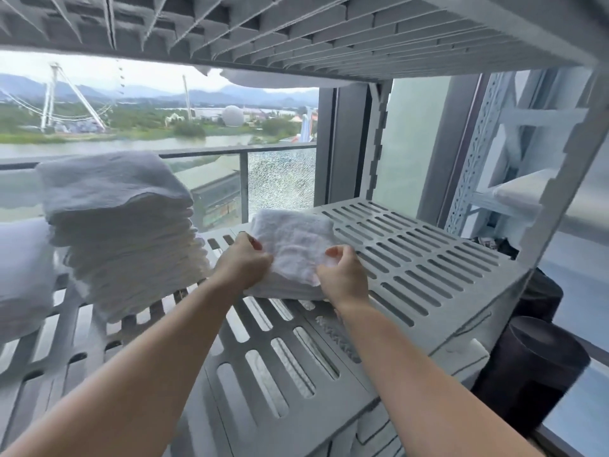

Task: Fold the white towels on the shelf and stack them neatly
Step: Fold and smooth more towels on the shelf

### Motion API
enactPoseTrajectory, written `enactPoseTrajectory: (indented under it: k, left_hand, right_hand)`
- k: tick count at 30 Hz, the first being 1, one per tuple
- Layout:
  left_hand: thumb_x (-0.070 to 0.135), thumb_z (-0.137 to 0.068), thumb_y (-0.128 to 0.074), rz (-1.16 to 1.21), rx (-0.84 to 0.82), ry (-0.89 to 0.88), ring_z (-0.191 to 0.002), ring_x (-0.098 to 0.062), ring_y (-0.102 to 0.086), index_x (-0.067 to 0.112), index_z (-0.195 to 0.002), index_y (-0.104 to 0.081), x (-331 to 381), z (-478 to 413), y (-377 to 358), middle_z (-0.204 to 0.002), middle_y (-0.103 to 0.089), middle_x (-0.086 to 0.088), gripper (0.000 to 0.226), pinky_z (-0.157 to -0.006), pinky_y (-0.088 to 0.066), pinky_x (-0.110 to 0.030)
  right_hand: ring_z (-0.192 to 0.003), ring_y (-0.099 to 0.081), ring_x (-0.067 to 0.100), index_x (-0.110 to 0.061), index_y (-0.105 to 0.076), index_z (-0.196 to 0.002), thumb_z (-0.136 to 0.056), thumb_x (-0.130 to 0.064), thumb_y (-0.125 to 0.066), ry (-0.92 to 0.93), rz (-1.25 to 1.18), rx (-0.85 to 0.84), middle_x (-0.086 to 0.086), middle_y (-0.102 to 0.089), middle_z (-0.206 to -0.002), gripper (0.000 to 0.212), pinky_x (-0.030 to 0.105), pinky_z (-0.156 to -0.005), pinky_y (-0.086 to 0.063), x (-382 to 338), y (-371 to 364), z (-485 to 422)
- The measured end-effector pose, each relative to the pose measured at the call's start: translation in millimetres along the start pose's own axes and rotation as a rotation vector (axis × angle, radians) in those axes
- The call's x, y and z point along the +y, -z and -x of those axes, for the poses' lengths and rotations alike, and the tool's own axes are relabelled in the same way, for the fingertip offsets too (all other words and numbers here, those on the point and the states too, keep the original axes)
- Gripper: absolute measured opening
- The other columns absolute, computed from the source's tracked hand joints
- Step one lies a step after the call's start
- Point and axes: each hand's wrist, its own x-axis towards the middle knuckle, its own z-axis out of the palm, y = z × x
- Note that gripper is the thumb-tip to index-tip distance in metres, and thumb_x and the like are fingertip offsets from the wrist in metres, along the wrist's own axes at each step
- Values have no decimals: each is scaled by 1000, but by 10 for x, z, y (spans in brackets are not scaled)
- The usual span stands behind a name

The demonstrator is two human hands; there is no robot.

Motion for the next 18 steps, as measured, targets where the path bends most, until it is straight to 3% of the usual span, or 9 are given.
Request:
enactPoseTrajectory:
  k: [3, 8, 14, 18]
  left_hand:
    - [37, -82, -60, 34, 66, -61, -73, -7, -53, 28, -106, -48, 1, 230, -47, -82, -54, 9, 28, -68, -42, -35]
    - [36, -84, -62, 215, 89, -90, -85, -21, -64, 32, -107, -51, 176, 748, 17, -94, -62, 3, 26, -76, -54, -38]
    - [31, -88, -66, 270, 329, -149, -68, -12, -58, 35, -105, -53, 276, 1439, 390, -89, -62, 3, 21, -50, -41, -23]
    - [34, -91, -64, 290, 475, -168, -67, -6, -60, 40, -103, -52, 157, 1904, 740, -93, -62, 7, 17, -55, -48, -20]
  right_hand:
    - [-98, -63, 18, -24, -55, -106, -84, -2, -55, 55, -65, 58, -5, -64, -109, 32, 35, -88, -53, -50, 43, 126]
    - [-101, -61, 18, -22, -60, -104, -83, 1, -56, 276, -96, 117, -2, -66, -108, 31, 30, -92, -48, -107, 236, 381]
    - [-98, -56, 11, -20, -59, -105, -80, 3, -57, 429, -290, 154, -12, -59, -103, 34, 23, -89, -41, -334, 550, 812]
    - [-95, -60, 16, -23, -58, -103, -80, 0, -56, 402, -436, 58, -8, -60, -102, 34, 32, -85, -47, -532, 532, 1145]
